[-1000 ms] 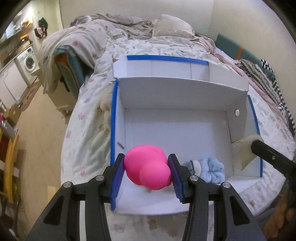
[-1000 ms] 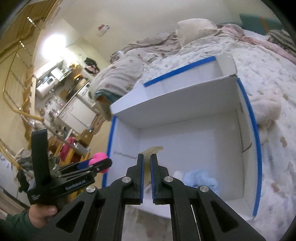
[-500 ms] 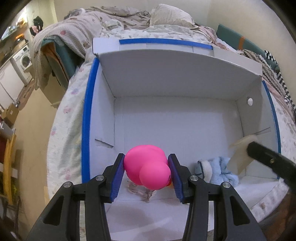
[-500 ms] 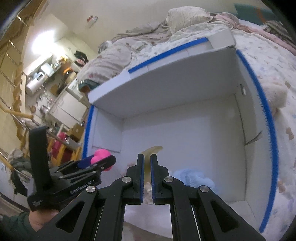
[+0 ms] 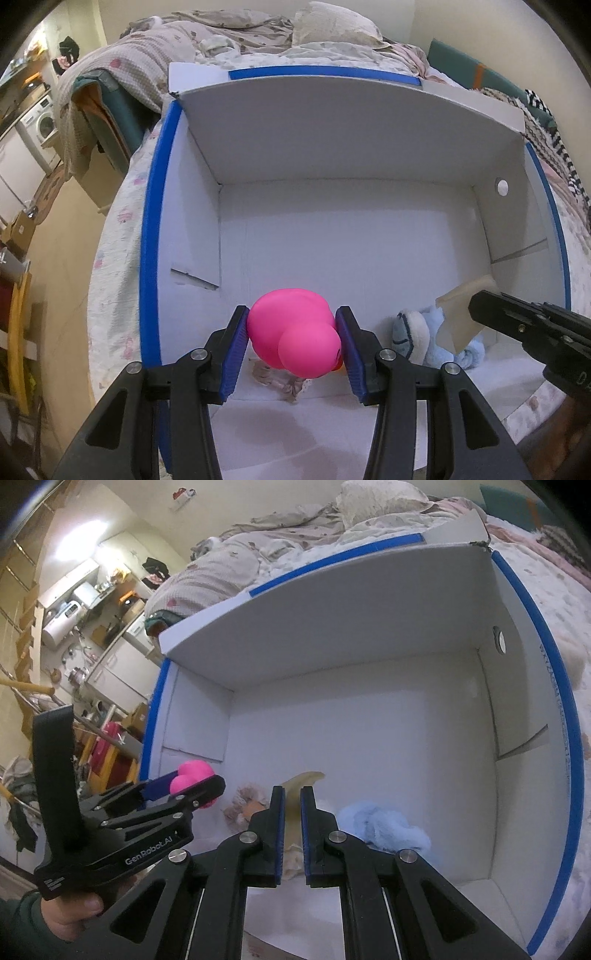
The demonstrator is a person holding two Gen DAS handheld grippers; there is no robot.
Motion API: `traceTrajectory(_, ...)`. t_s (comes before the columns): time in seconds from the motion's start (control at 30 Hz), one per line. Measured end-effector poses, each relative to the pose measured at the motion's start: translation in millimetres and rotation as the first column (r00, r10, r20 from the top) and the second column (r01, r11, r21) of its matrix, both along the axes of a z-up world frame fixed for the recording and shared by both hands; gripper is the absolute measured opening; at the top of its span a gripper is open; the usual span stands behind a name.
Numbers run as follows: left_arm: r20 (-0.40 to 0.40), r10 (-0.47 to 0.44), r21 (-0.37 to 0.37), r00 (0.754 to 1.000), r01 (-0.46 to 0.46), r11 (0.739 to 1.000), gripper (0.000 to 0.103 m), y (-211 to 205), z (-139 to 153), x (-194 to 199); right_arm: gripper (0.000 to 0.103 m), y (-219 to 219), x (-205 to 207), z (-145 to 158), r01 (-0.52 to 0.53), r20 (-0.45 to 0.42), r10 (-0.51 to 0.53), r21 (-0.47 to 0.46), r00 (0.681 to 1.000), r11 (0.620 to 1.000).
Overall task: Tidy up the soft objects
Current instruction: 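Open the left gripper to drop the pink toy into the box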
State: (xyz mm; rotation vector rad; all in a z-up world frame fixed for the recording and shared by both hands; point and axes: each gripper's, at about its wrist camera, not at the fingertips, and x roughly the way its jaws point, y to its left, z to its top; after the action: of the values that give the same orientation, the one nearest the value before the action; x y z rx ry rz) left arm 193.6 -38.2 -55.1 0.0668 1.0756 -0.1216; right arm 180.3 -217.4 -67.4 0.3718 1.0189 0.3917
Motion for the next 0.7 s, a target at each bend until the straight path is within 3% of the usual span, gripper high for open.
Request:
traceTrajectory(0.47, 0.015, -0.009, 0.012, 1.0, 0.008, 1.0, 0.045, -6.2, -1.6, -6.1, 0.013, 6.5, 6.6, -8.5, 0.015, -0.037, -0.016, -0.031, 0.999, 0.999)
traceTrajectory(0.67, 0.029, -0.008, 0.032, 1.0, 0.007, 0.999, 0.047, -5.7, -0.9, -8.5, 0.028, 4.9, 7.9, -10.1, 0.016, -0.048, -0.017, -0.025, 0.999, 1.0)
traceTrajectory(0.7, 0.032, -0.005, 0.039, 0.999, 0.004, 0.999, 0.049, -6.0, -1.0, -8.6, 0.041, 5.0, 8.1, -9.6, 0.018, -0.046, -0.019, -0.026, 0.999, 0.999)
